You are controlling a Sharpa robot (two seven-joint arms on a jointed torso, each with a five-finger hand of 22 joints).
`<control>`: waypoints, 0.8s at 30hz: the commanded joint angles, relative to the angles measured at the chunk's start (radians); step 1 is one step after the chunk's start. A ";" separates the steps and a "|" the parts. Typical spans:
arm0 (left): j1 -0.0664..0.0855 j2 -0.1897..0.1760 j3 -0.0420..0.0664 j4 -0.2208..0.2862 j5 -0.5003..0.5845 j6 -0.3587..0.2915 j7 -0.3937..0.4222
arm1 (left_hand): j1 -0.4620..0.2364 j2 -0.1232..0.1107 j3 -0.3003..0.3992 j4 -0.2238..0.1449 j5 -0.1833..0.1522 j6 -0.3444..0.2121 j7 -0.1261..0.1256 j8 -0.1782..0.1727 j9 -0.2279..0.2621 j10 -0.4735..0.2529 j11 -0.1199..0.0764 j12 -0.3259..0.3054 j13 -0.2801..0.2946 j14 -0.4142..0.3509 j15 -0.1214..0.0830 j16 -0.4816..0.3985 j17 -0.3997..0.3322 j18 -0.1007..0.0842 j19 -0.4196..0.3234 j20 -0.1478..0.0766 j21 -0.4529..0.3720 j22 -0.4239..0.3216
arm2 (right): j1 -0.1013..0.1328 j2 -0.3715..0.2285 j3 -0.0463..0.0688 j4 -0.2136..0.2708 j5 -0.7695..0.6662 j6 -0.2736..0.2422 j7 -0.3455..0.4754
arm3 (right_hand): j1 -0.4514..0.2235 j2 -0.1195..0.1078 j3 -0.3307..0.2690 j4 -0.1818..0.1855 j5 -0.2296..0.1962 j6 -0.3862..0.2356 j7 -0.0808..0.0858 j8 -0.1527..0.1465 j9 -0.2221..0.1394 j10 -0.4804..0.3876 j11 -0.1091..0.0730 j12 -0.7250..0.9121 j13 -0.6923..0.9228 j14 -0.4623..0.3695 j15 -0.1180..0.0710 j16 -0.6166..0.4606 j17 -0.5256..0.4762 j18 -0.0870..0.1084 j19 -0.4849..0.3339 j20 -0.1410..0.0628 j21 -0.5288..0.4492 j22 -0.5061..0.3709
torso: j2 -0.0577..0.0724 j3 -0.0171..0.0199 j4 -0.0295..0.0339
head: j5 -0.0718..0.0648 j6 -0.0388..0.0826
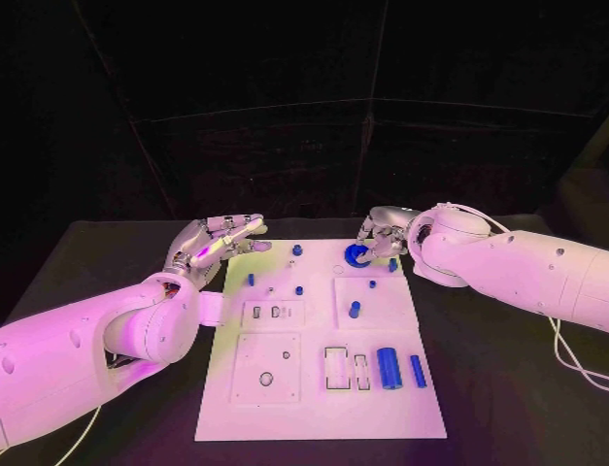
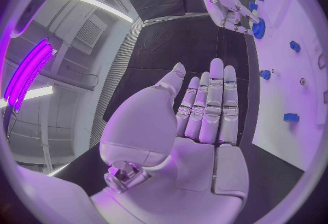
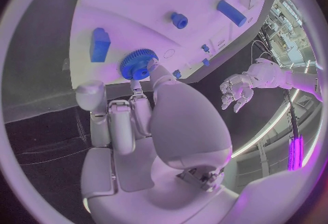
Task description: Assemble the parts on the task board
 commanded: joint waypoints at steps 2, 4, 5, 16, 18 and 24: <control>0.001 0.002 0.001 0.000 0.000 0.016 0.006 | -0.006 0.002 0.006 0.000 0.004 0.002 0.003 -0.006 0.000 -0.002 -0.004 -0.004 0.001 0.004 0.000 -0.004 0.002 0.007 0.006 -0.003 -0.005 -0.001 | 0.000 0.005 -0.001 0.004 -0.102 -0.010 -0.036 | 0.011 0.021 0.023 -0.012 -0.008 0.030 -0.007 0.014 0.004 0.021 -0.004 0.020 0.031 0.078 -0.007 0.006 0.123 -0.013 0.011 -0.001 0.008 0.009 | 0.000 0.0000 0.0003 | 0.000 -0.002; 0.001 0.002 0.001 0.000 0.008 0.022 0.006 | -0.007 0.002 0.006 -0.001 0.004 0.001 0.003 -0.007 0.000 -0.002 -0.003 -0.004 0.001 0.004 0.000 -0.005 0.002 0.007 0.006 -0.003 -0.006 -0.002 | -0.001 0.006 -0.001 0.008 -0.133 -0.017 -0.046 | 0.023 0.030 0.044 -0.023 -0.018 0.051 -0.015 0.023 0.005 0.031 -0.010 0.032 0.048 0.079 -0.012 0.009 0.130 -0.014 0.016 -0.005 0.013 0.019 | 0.000 0.0003 0.0003 | -0.001 -0.002; 0.001 0.002 0.001 0.000 0.013 0.023 0.005 | -0.007 0.002 0.006 -0.001 0.004 0.001 0.003 -0.007 0.000 -0.002 -0.003 -0.004 0.001 0.004 0.000 -0.005 0.002 0.007 0.006 -0.003 -0.006 -0.002 | -0.001 0.006 -0.001 0.012 -0.146 -0.021 -0.051 | 0.028 0.034 0.054 -0.028 -0.022 0.059 -0.018 0.026 0.006 0.034 -0.013 0.035 0.053 0.079 -0.014 0.010 0.132 -0.015 0.019 -0.007 0.015 0.022 | 0.000 0.0002 -0.0002 | 0.000 -0.003; 0.001 0.002 0.001 -0.001 0.030 0.032 0.002 | -0.007 0.001 0.005 -0.001 0.004 0.001 0.003 -0.008 -0.001 -0.003 -0.003 -0.005 0.001 0.004 0.000 -0.006 0.002 0.007 0.006 -0.002 -0.006 -0.002 | -0.007 -0.002 -0.001 0.086 -0.201 -0.114 -0.083 | 0.002 0.027 0.128 -0.046 0.040 0.078 -0.023 0.016 -0.003 0.041 -0.019 0.038 0.066 0.081 -0.021 0.015 0.144 -0.018 0.029 -0.016 0.024 0.036 | 0.000 -0.0002 0.0005 | 0.003 -0.003; 0.001 0.002 0.001 -0.001 0.030 0.033 0.001 | -0.007 0.002 0.006 -0.001 0.004 0.000 0.004 -0.008 -0.001 -0.004 -0.003 -0.006 0.000 0.004 0.001 -0.007 0.003 0.007 0.006 -0.002 -0.007 -0.002 | -0.008 -0.004 -0.001 0.104 -0.203 -0.139 -0.090 | -0.013 0.018 0.147 -0.047 0.066 0.077 -0.022 0.010 -0.005 0.042 -0.018 0.037 0.068 0.082 -0.020 0.016 0.147 -0.019 0.031 -0.016 0.025 0.038 | 0.000 -0.0001 0.0001 | 0.005 -0.002; 0.001 0.002 0.001 -0.001 0.031 0.034 0.000 | -0.007 0.002 0.006 -0.001 0.004 0.000 0.004 -0.009 -0.001 -0.004 -0.003 -0.006 0.000 0.003 0.001 -0.007 0.003 0.007 0.006 -0.002 -0.007 -0.003 | -0.009 -0.008 -0.001 0.159 -0.186 -0.195 -0.098 | -0.045 0.001 0.184 -0.045 0.096 0.075 -0.019 -0.001 -0.006 0.042 -0.017 0.035 0.069 0.082 -0.019 0.018 0.150 -0.019 0.032 -0.015 0.027 0.040 | -0.001 -0.0013 0.0005 | 0.004 -0.002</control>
